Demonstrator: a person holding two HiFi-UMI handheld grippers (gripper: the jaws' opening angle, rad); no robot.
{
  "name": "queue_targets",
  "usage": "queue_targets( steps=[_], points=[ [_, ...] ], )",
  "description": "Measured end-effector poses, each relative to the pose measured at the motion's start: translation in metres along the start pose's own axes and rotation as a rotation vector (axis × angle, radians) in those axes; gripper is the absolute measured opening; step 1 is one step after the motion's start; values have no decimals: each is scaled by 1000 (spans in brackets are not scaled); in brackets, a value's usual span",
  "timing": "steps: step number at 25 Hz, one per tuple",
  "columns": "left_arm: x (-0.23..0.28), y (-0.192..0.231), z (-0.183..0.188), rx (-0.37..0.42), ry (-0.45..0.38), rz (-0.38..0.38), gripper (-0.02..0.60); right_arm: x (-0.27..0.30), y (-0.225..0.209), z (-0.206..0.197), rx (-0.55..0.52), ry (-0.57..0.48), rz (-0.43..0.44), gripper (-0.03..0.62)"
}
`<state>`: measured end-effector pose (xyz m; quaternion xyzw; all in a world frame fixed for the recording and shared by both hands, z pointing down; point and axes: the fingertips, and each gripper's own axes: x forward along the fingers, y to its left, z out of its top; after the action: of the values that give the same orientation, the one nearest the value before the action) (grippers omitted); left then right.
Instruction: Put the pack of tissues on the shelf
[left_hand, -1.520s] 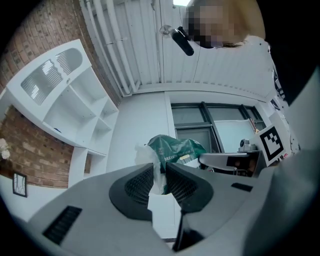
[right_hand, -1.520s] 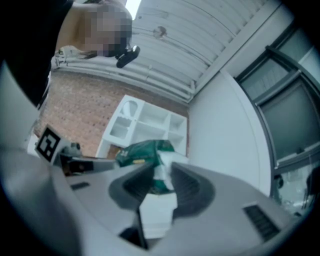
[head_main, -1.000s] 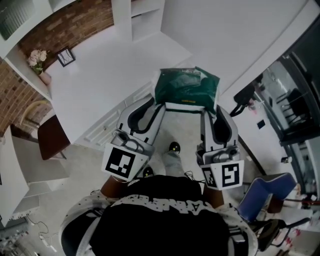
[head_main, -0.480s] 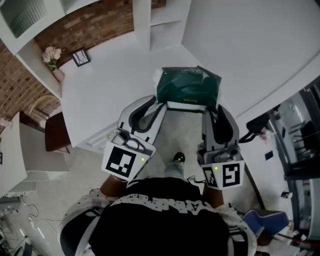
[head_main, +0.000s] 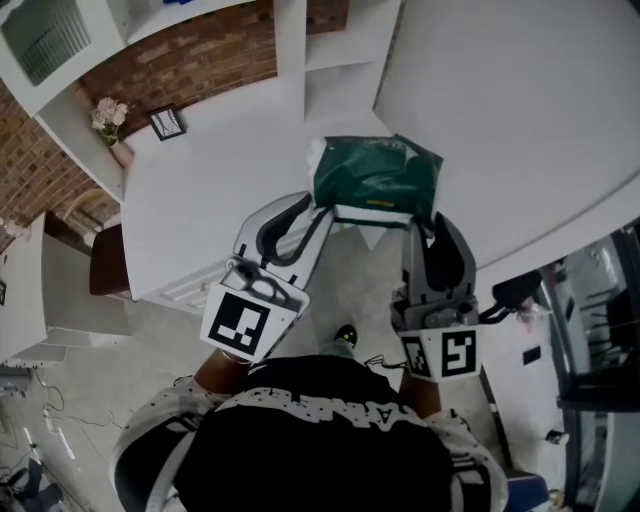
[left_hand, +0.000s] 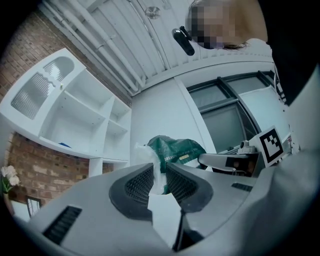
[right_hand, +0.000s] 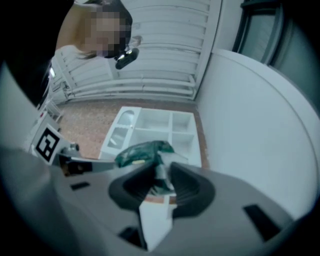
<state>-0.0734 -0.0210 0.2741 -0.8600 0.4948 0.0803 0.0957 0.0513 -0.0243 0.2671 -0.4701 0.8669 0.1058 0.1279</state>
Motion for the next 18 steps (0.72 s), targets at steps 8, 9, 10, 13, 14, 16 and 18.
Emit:
queue_targets(
  steps=[8, 9, 10, 13, 14, 16, 18],
  points=[
    [56, -3, -6, 25, 15, 73, 106, 30, -55, -7, 51, -22, 63, 126],
    [65, -4, -6, 28, 18, 81, 106, 34, -65, -8, 57, -22, 70, 126],
    [74, -6, -6, 31, 20, 89, 106, 37, -74, -8, 61, -23, 76, 126],
    [95, -11, -5, 44, 18, 107, 106, 44, -95, -7, 68, -34, 94, 126],
    [100, -12, -6, 49, 17, 111, 106, 46, -102, -8, 70, -37, 99, 126],
    [107, -13, -9, 58, 17, 119, 106, 49, -109, -12, 77, -41, 107, 126],
    [110, -13, -13, 64, 17, 126, 106, 51, -112, -17, 82, -45, 113, 126]
  ],
)
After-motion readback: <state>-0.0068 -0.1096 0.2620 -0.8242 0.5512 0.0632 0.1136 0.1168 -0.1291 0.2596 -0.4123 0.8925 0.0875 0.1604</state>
